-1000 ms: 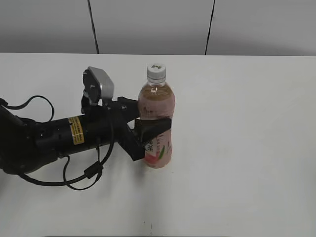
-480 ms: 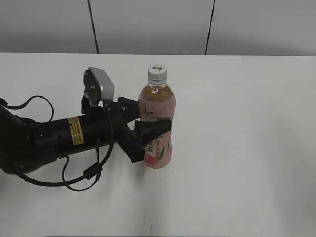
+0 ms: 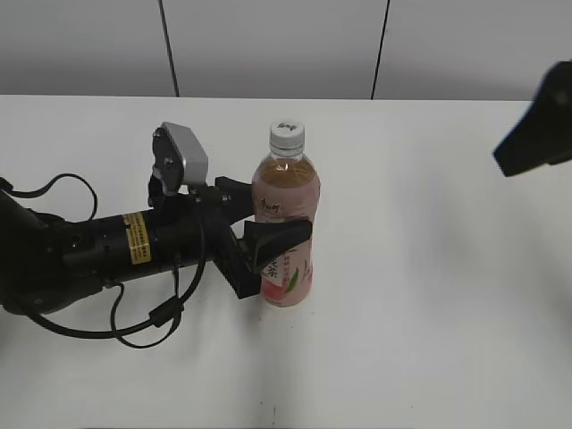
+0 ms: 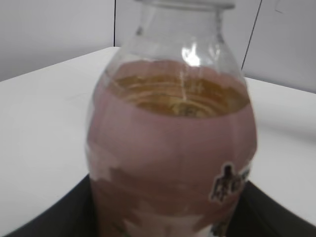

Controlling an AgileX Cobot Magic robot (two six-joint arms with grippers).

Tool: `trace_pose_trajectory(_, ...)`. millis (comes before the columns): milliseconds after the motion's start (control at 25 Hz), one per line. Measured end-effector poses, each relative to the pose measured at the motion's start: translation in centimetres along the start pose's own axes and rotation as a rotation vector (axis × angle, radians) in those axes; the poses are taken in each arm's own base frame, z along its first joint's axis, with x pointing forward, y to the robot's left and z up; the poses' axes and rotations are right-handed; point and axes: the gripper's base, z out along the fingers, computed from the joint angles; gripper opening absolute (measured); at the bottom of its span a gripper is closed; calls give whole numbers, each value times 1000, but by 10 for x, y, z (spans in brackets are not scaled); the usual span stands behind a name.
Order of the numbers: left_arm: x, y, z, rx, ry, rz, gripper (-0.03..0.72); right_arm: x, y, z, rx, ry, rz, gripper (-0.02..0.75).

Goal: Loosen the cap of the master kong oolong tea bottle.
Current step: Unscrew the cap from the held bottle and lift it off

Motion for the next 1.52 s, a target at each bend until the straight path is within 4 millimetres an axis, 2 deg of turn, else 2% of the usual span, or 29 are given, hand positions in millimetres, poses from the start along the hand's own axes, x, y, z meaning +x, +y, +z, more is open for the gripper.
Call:
trace_pose_trajectory(120,0,0,0,4,-1,6,397,-42,18,19,30,78,-16,442)
trace_pose_trajectory(200,0,-1,0,7,0,21,397,-76,31,29,32,58,-7,440)
trace_pose_trajectory(320,0,-1,0,15,1,45,397,-115,50,38,18,0,16,440)
trace_pose_trajectory(480,0,-1,0,16,2,62,397,-140,76,48,-13,-40,17,440)
trace_pose_trajectory(800,0,-1,0,12,0,63,397,-139,95,78,-8,32,13,440)
trace_pose_trajectory(1040,0,-1,0,9,1,62,397,-126,106,99,28,108,-23,440)
trace_pose_trajectory(1520,0,-1,0,9,1,62,397,-124,104,112,35,145,-12,428)
